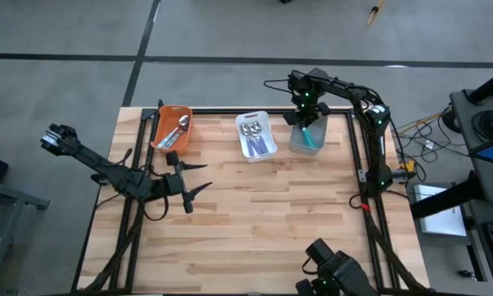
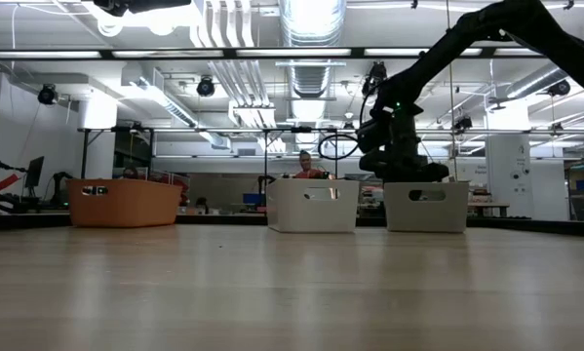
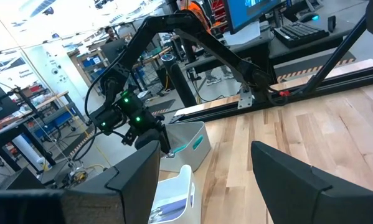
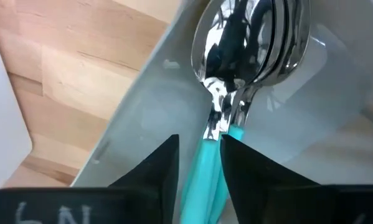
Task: Sort silverware by color (type)
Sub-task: Adjust the bins
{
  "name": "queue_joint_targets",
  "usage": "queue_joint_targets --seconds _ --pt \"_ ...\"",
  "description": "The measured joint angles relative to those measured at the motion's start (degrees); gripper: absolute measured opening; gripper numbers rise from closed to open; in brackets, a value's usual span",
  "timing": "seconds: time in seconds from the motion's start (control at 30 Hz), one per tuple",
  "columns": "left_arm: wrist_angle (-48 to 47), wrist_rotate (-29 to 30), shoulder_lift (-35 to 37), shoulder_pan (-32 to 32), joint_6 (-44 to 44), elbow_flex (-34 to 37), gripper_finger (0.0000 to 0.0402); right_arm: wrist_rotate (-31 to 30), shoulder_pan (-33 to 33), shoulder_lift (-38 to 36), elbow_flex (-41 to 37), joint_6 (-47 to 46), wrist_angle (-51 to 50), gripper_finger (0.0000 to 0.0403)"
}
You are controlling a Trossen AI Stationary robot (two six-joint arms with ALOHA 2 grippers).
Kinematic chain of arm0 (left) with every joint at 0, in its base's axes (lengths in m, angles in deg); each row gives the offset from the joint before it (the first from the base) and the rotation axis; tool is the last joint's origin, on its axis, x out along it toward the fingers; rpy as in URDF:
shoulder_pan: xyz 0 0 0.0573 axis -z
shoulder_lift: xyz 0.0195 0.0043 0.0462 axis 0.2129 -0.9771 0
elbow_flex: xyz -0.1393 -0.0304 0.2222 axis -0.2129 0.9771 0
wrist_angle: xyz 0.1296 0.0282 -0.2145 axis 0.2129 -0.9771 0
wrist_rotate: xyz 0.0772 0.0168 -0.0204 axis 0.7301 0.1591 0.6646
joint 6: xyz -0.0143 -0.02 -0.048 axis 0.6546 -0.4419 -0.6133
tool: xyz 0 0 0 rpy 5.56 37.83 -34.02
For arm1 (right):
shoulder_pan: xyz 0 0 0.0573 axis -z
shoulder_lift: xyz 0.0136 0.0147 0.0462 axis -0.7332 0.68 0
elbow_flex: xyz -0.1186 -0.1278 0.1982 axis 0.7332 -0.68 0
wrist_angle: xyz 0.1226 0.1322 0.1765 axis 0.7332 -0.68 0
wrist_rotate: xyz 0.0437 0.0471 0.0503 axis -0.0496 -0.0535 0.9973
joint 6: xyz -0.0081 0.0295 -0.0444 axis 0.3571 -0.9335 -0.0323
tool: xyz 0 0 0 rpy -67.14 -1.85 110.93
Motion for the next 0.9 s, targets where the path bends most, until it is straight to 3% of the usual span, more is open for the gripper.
queue_joint_targets --seconds 0.27,0.5,0.7,0.9 --pt "-0.31 -0.02 0.00 0.01 -1.14 0.00 0.0231 -0.02 -0.05 -1.06 -0.07 0.80 0.28 0.0134" --pt "-4.29 -0.04 -0.02 0.00 -6.41 0.00 0.0231 -0.78 -2.44 -5.99 -0.09 2.71 0.73 0.0127" --pt "-7.23 -0.04 -1.64 -0.01 -14.74 0.00 0.0231 -6.98 -9.15 -11.91 -0.31 5.14 3.76 0.0117" --pt "-7.30 -0.11 -7.19 0.01 -26.50 0.00 0.0231 -7.32 -18.20 -18.41 -5.10 9.48 12.48 0.0109"
